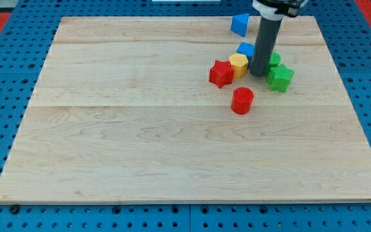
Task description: Push the blue cube and the yellow hexagon into the blue triangle
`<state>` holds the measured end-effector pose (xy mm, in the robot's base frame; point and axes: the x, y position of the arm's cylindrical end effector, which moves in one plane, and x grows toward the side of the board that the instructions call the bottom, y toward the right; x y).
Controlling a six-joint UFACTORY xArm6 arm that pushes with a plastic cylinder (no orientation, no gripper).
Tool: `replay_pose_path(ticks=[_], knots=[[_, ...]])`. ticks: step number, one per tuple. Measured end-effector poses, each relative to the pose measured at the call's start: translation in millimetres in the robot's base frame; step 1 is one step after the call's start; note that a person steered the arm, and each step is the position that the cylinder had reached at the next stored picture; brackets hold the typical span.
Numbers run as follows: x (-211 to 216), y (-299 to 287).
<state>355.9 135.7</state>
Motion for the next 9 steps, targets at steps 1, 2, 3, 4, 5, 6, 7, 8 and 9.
replay_pose_path(ticks=[1, 2, 3, 4, 5, 6, 7, 8, 9], knots=[[-27.4, -16.5], [10.4, -30.2], [-1.2, -74.6], [-17.5, -48.4], [-44.2, -52.0], [-52.2, -46.5], [-54.9, -22.8], [-73.0, -8.7], [-35.2, -42.3]])
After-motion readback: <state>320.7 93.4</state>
